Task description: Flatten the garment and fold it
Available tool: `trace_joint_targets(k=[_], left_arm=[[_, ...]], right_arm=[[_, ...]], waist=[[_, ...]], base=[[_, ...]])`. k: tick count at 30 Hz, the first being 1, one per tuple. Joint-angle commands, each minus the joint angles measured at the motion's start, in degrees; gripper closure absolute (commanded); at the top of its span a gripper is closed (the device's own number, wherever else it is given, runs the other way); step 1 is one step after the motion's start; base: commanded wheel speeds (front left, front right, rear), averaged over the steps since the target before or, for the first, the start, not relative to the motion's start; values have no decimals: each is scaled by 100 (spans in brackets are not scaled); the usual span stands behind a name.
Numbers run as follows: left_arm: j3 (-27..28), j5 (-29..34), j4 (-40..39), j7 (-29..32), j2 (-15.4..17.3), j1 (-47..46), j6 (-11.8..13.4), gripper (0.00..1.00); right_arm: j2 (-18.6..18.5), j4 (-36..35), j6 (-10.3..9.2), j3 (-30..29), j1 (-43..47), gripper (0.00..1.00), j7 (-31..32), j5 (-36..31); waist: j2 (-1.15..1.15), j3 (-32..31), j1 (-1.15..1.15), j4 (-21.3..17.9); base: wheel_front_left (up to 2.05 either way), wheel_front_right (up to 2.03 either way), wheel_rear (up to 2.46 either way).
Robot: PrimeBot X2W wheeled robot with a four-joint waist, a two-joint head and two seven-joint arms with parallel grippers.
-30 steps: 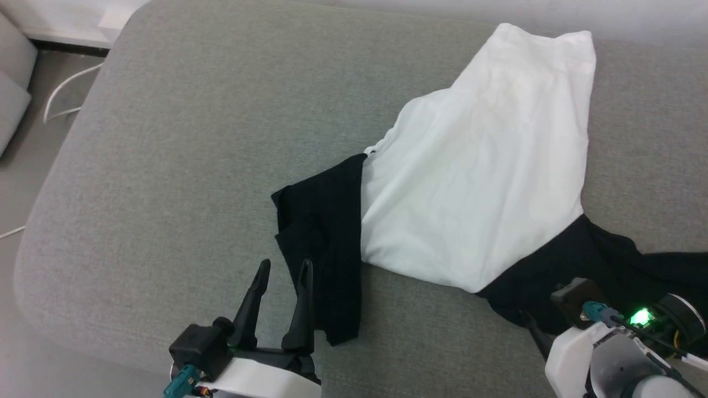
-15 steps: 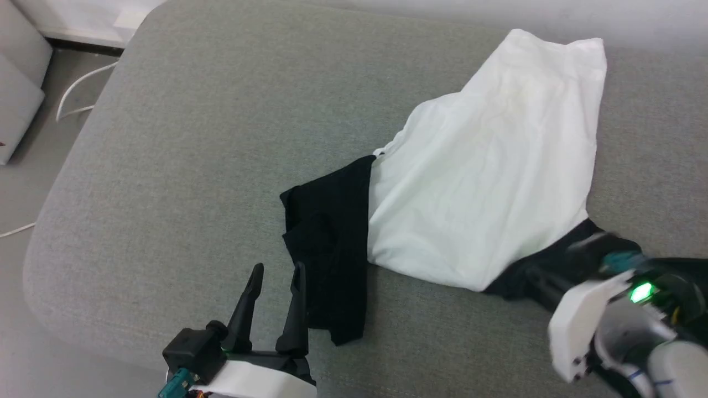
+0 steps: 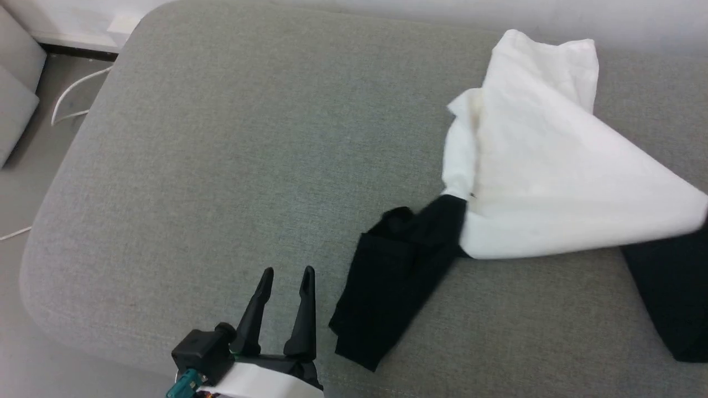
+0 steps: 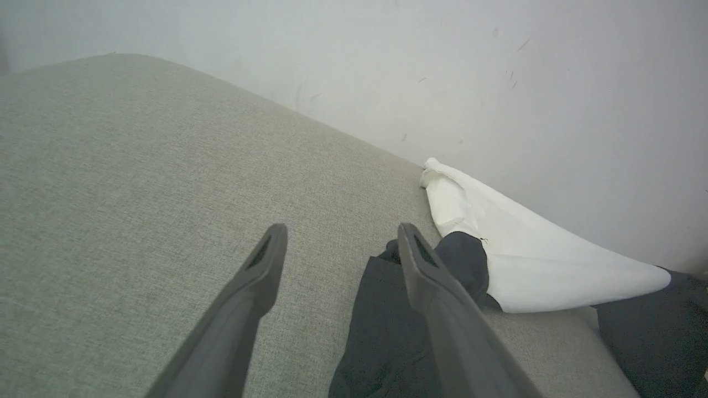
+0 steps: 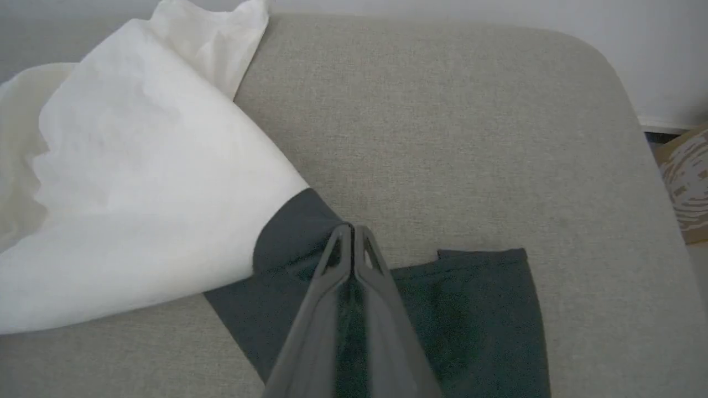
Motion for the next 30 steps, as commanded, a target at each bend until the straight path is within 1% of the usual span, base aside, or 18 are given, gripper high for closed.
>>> trace_joint_targets(k=[1, 2, 3, 4, 7, 10, 12, 16, 19, 22, 23, 24, 26, 30], left_arm=[[-12, -19, 22, -27, -6, -49, -29, 0], [-20, -24, 29, -27, -6, -61, -34, 0], [-24, -30, 34, -27, -6, -72, -37, 0], [-24, -34, 39, -27, -6, -80, -39, 0], [-8, -27, 52, -27, -6, -93, -33, 0], [10, -28, 58, -27, -6, -82, -24, 0], [6, -37, 66, -27, -6, -65, -21, 0], [-30, -64, 87, -27, -6, -60, -19, 0], [-81, -83, 97, -27, -6, -69, -13, 0], [-135, -92, 111, -27, -6, -100, -36, 0], [-142, -91, 115, -27, -6, -111, -43, 0], [-144, -86, 118, -27, -6, -119, -47, 0], [-150, -77, 125, -27, -6, -135, -56, 0], [-188, -78, 153, -27, -6, -171, -73, 0]], right_arm=[[-75, 80, -4, -28, 53, 76, -135, -204], [-40, 170, -4, -96, 82, 56, -247, -318], [19, 241, -4, -137, 105, 9, -347, -396], [54, 289, -4, -107, 132, 0, -414, -436], [85, 231, -4, 77, 143, 0, -560, -364], [-63, -99, -4, 343, 155, 0, -497, -162], [-176, -417, -4, 464, 117, 0, -382, 9], [-161, -1058, -4, 621, -66, 0, -22, 419], [-148, -1246, -4, 829, -193, 0, 235, 585], [-240, -1131, -4, 1125, -307, 0, 430, 550], [-206, -1011, -4, 1183, -366, 0, 486, 567], [-181, -864, -4, 1228, -446, 0, 531, 562], [-256, -534, -4, 1384, -624, 0, 584, 444], [-252, 289, -4, 1474, -1075, 0, 589, 151]], waist=[[0, 58, 0, 54], [0, 71, 0, 69], [0, 85, 0, 79], [0, 96, 0, 83], [0, 118, 0, 66], [0, 107, 0, 9], [0, 85, 0, -37], [0, 38, 0, -96], [0, 20, 0, -88], [0, 61, 0, -10], [0, 85, 0, 26], [0, 114, 0, 63], [0, 195, 0, 147], [0, 343, 0, 337]], base=[[0, 0, 0], [0, 0, 0], [0, 0, 0], [0, 0, 0], [0, 0, 0], [0, 0, 0], [0, 0, 0], [0, 0, 0], [0, 0, 0], [0, 0, 0], [0, 0, 0], [0, 0, 0], [0, 0, 0], [0, 0, 0]])
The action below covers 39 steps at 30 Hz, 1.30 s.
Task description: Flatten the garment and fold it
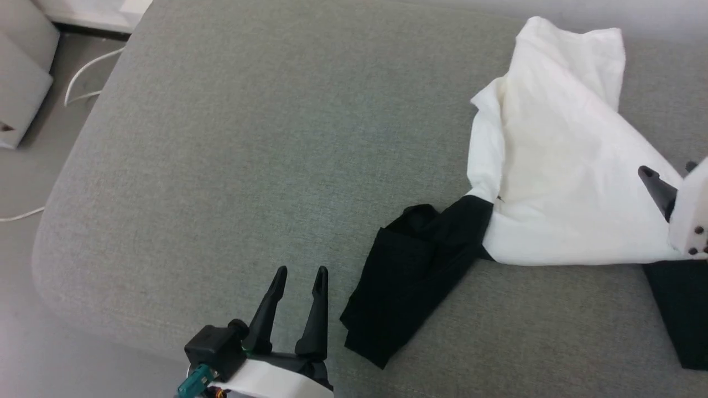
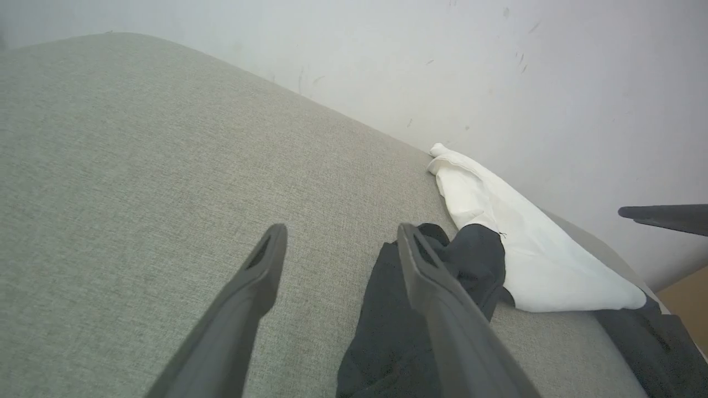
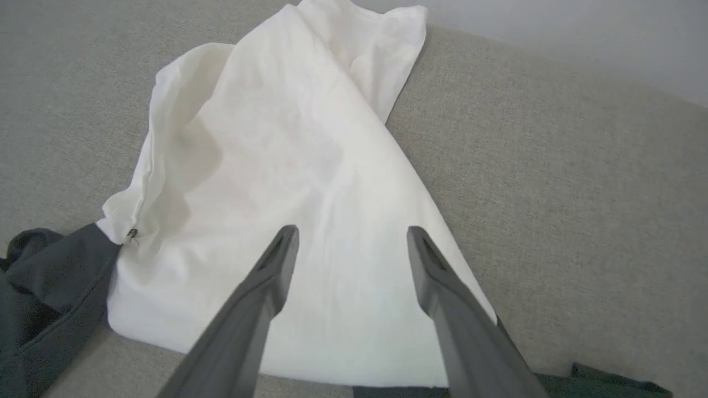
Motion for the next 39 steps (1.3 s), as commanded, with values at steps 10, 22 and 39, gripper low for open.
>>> trace_joint_targets(k=[10, 22, 39], left_arm=[[-111, -91, 18, -27, -5, -148, -43, 0], [-169, -182, 49, -27, -5, -276, -20, 0], [-323, -405, 25, -27, -5, -337, -17, 0]], right_arm=[[69, 1506, -4, 386, -692, 0, 538, -388], [-162, 1913, -4, 517, -934, 100, 211, -676], [-463, 963, -4, 959, -2409, 100, 123, -255]], waist=[[0, 423, 0, 509], [0, 612, 0, 543], [0, 837, 0, 659]], base=[[0, 0, 0], [0, 0, 0], [0, 0, 0]])
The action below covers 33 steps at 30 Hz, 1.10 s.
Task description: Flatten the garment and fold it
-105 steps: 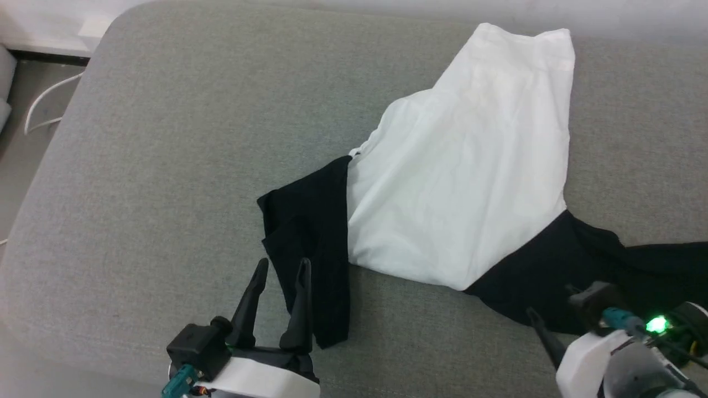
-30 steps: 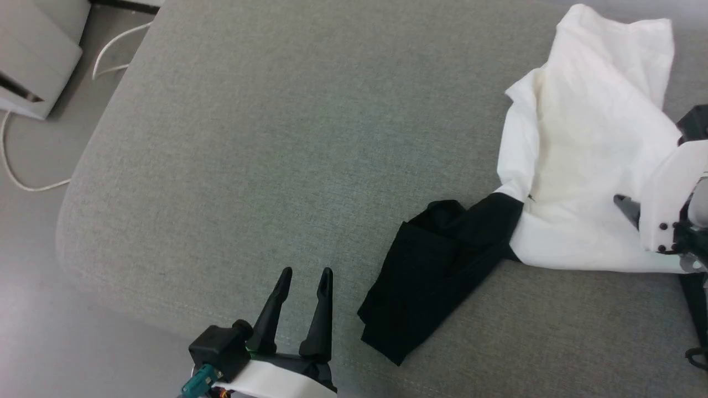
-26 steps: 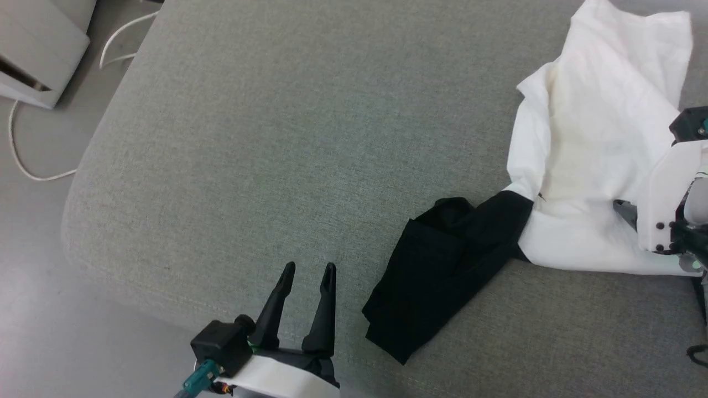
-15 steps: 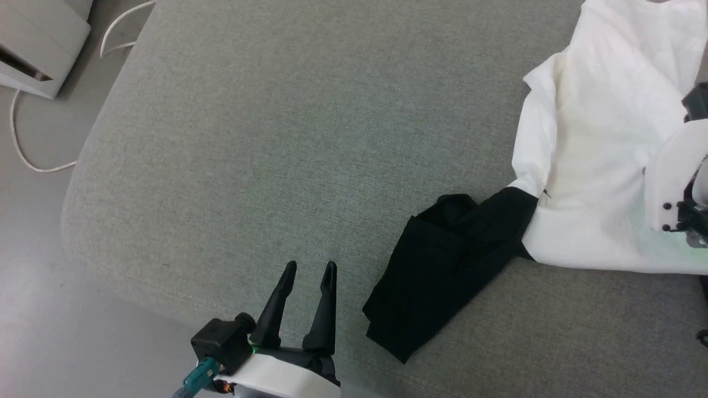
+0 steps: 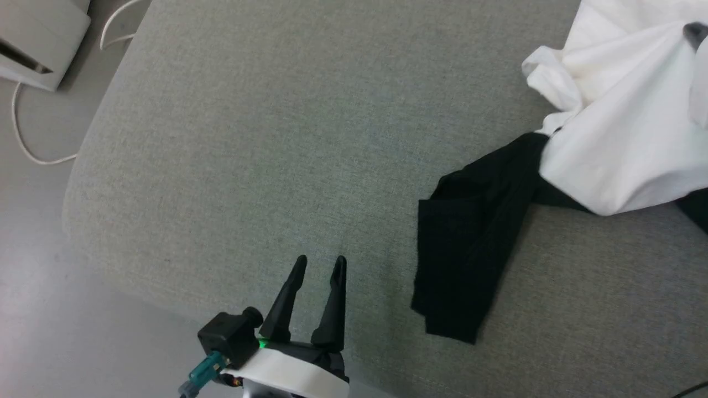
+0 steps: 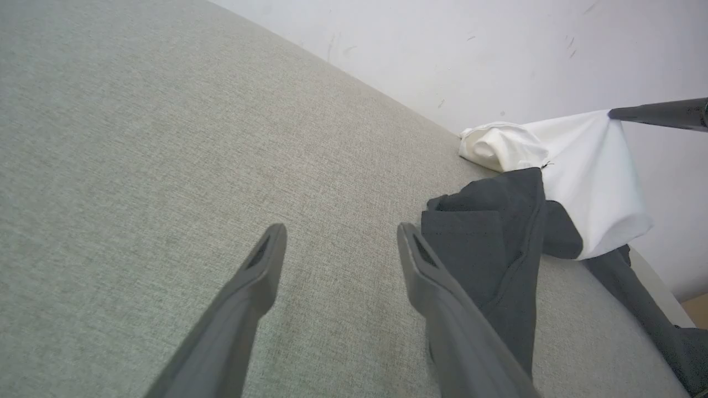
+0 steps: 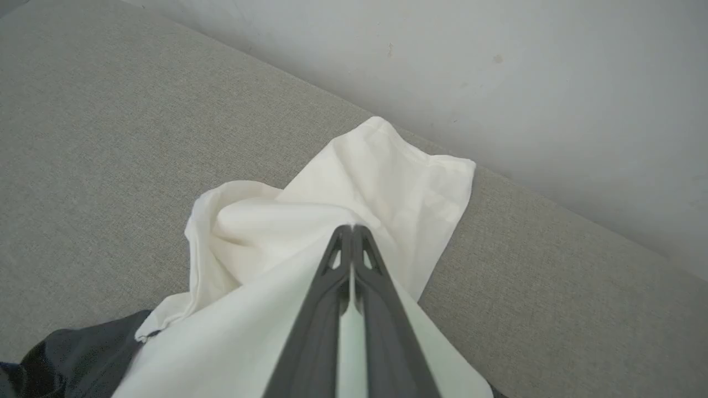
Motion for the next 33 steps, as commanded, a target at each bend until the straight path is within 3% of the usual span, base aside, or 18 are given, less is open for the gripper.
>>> trace_joint_targets(k=[1, 13, 14, 15, 16, 21, 25, 29, 33], left_arm=[[-41, -54, -11, -27, -8, -94, -20, 0], [-447, -354, 73, -27, -8, -334, -33, 0], [-462, -361, 78, -27, -8, -333, -33, 0], [-476, -363, 83, -27, -8, -332, -31, 0], [-485, -366, 82, -27, -8, -334, -27, 0], [-509, -354, 80, -27, -8, -435, -25, 0], [-413, -233, 130, -27, -8, -443, -15, 0], [-280, -75, 188, -27, -8, -367, -22, 0], [-108, 111, 221, -27, -8, -214, -10, 0]], right_arm=[[21, 87, -4, -38, -109, 100, -72, -112], [-112, 1641, -4, -286, -817, 100, -1892, -1854], [-73, 1786, -4, -322, -828, 94, -1930, -1953], [-25, 1937, -4, -361, -834, 62, -1938, -2026], [40, 2083, -4, -406, -835, 0, -1909, -2073], [322, 2467, -4, -370, -917, 0, -1975, -2025], [451, 2422, -4, -159, -936, 0, -2030, -1585], [463, 1970, -4, -64, -683, 0, -1976, -1048], [457, 1061, -4, -143, -75, 0, -1983, -532]], waist=[[0, 183, 0, 156], [0, 707, 0, 846], [0, 721, 0, 868], [0, 734, 0, 878], [0, 748, 0, 876], [0, 718, 0, 702], [0, 499, 0, 411], [0, 159, 0, 95], [0, -245, 0, -234]], base=[[0, 0, 0], [0, 0, 0], [0, 0, 0], [0, 0, 0], [0, 0, 0], [0, 0, 0], [0, 0, 0], [0, 0, 0], [0, 0, 0]])
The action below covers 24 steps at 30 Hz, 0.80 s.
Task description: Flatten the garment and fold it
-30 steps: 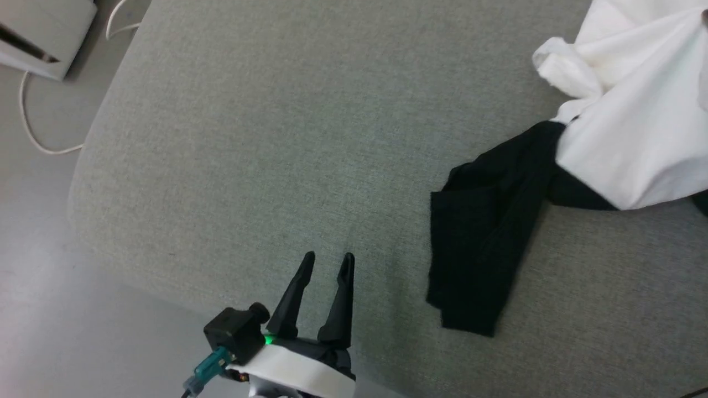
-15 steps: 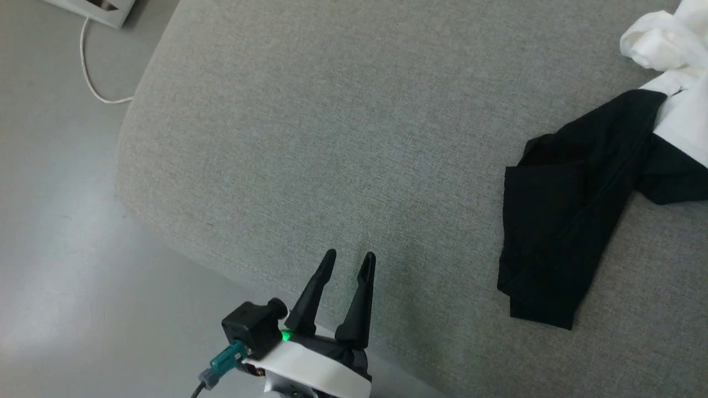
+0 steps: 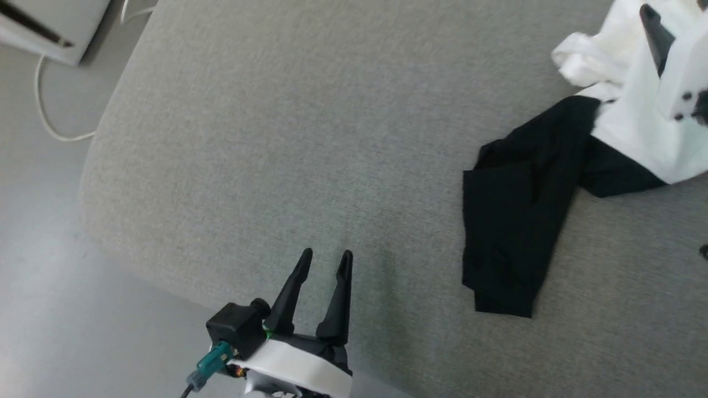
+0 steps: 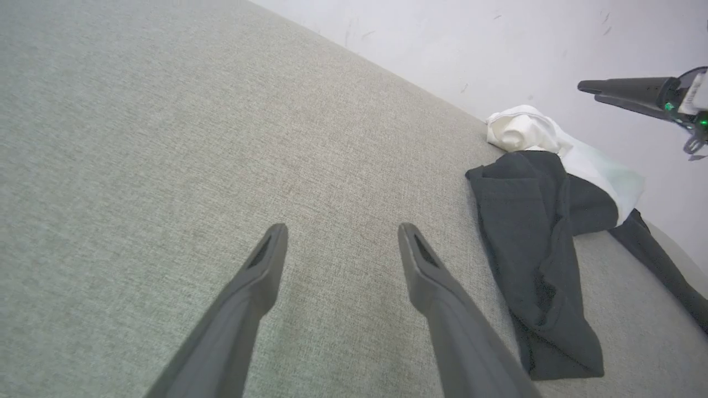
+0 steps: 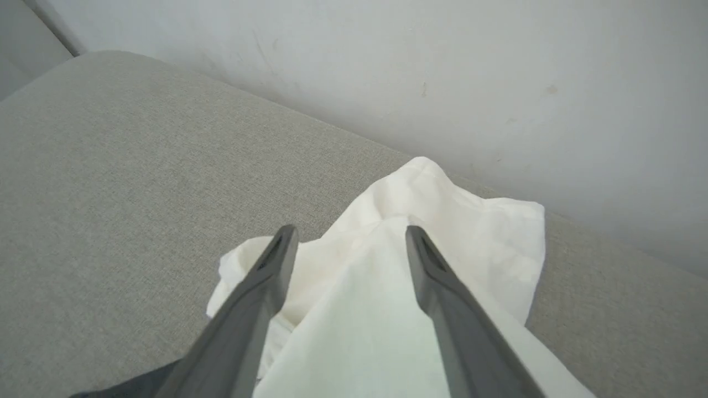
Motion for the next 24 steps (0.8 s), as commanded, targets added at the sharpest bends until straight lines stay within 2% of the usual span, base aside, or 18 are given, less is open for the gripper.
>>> trace_joint_targets(k=[1, 4, 8, 14, 18, 24], left_arm=[[63, 76, 15, -27, -9, 95, -5, 0], [221, 214, -22, -27, -9, 246, 8, 0], [420, 399, -95, -27, -9, 463, -6, 0], [664, 604, -262, -27, -9, 676, -48, 0], [819, 691, -372, -27, -9, 787, -74, 0], [922, 890, -542, -27, -9, 882, -109, 0]], right_arm=[[6, -303, -4, -117, 311, 0, -36, 134], [99, -1177, -4, -398, 1050, 0, -149, 250], [521, -2218, -4, -922, 2159, 0, -485, 229], [1298, -3241, -4, -1570, 3840, 0, -1588, -78], [1433, -3304, -4, -1788, 4771, 0, -2583, 37], [1438, -2341, -4, -1685, 5600, 0, -4140, 717]], waist=[[0, -654, 0, -610], [0, -909, 0, -841], [0, -1181, 0, -1128], [0, -1404, 0, -1447], [0, -1437, 0, -1641], [0, -1433, 0, -1925]], base=[[0, 0, 0], [0, 0, 0], [0, 0, 0], [0, 0, 0], [0, 0, 0], [0, 0, 0]])
